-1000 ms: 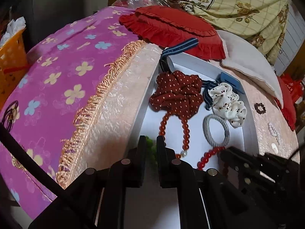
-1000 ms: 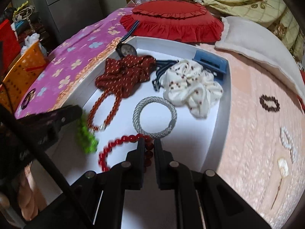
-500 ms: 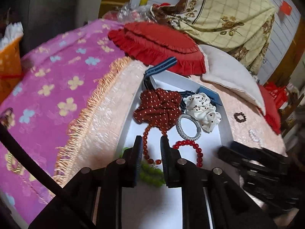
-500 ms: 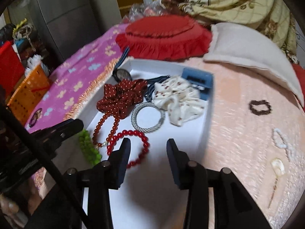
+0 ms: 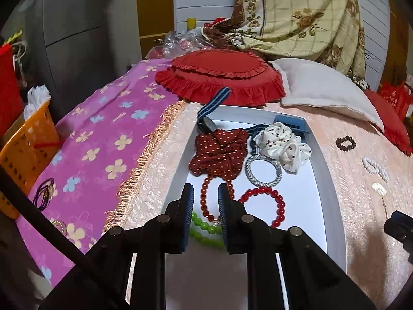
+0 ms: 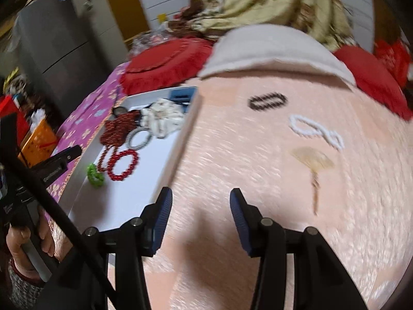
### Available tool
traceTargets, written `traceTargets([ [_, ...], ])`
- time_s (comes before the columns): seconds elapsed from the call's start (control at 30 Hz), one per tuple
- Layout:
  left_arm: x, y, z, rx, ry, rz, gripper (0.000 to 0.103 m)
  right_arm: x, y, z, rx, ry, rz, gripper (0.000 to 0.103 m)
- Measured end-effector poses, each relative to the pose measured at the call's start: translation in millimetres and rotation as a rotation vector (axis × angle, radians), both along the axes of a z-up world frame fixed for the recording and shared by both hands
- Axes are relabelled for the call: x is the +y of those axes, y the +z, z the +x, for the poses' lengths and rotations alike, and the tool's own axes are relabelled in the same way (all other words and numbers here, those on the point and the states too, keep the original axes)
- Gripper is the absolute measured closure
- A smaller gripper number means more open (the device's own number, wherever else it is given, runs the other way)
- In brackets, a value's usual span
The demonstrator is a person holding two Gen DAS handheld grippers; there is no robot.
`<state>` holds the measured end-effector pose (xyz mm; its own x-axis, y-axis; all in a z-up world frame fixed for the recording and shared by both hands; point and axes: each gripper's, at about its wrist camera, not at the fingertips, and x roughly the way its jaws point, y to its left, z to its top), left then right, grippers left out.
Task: Organize jewelry
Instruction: 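Carry the green and red bracelets into the tray and release both, then grasp the dark brown bead bracelet with the right tool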
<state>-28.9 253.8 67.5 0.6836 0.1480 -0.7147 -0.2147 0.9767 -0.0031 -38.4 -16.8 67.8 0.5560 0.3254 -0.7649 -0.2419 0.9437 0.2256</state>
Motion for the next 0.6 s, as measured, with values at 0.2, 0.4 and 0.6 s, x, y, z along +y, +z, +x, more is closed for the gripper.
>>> traceTargets([
  [0.2, -11.4, 1.5, -0.1, -0.003, -0.015, 0.031, 0.097, -24.8, -7.6, 0.9, 0.014, -0.060, 0.029, 0.054],
  [0.4, -19.8, 4.0, -0.2, -0.013, -0.036, 0.025, 0.097, -33.9, -9.1, -0.1, 0.006, -0.076, 0.032, 0.054],
  [0.6, -26.9, 4.2, -0.6, -0.009, -0.052, -0.002, 0.097, -50.5, -9.8, 3.3, -0.006, -0.109, 0.025, 0.054],
])
